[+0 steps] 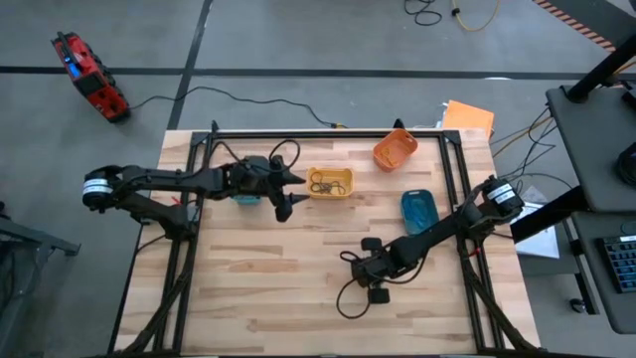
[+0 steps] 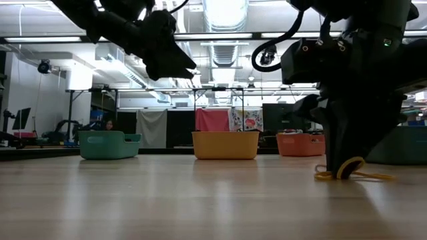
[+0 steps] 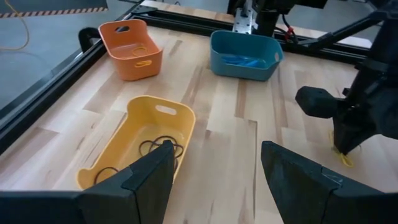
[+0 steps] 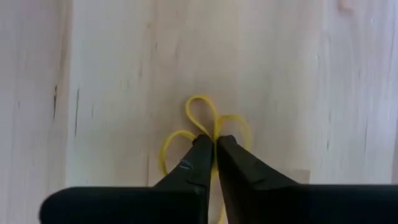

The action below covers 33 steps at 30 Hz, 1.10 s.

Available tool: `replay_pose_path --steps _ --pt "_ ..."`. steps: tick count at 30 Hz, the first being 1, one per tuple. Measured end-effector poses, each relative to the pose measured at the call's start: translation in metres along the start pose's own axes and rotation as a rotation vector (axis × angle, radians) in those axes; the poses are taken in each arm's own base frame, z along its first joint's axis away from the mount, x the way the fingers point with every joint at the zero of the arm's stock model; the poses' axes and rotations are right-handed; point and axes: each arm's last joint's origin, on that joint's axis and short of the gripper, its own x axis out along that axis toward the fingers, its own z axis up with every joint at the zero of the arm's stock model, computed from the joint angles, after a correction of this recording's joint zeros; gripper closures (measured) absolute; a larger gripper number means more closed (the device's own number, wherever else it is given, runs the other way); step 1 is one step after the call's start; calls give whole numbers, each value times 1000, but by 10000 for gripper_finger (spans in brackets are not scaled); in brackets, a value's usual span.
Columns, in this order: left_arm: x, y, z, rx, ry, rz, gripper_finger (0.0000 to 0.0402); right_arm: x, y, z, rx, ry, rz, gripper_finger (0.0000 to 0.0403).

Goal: Sort rubber bands into baskets
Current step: Put the yellow rubberband into the orange bin

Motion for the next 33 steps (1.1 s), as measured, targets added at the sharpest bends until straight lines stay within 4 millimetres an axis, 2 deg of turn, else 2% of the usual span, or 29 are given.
replay_pose_path --steps 6,11,14,21,26,33 --pt "0 -4 -1 7 10 -14 178 -11 1 2 -16 -28 11 393" --pt "0 -8 -2 12 20 -24 178 -36 -3 4 -18 -90 -4 394" --pt "0 -8 -2 12 20 -24 178 -60 -12 8 27 -144 -42 394" --pt "0 -8 -5 9 47 -24 178 -104 -45 16 79 -159 -169 394" --pt "-2 -9 -3 20 40 -27 178 -126 -73 28 49 -212 -234 394" --pt "-9 -10 1 40 22 -29 178 -163 -129 51 67 -308 -322 394"
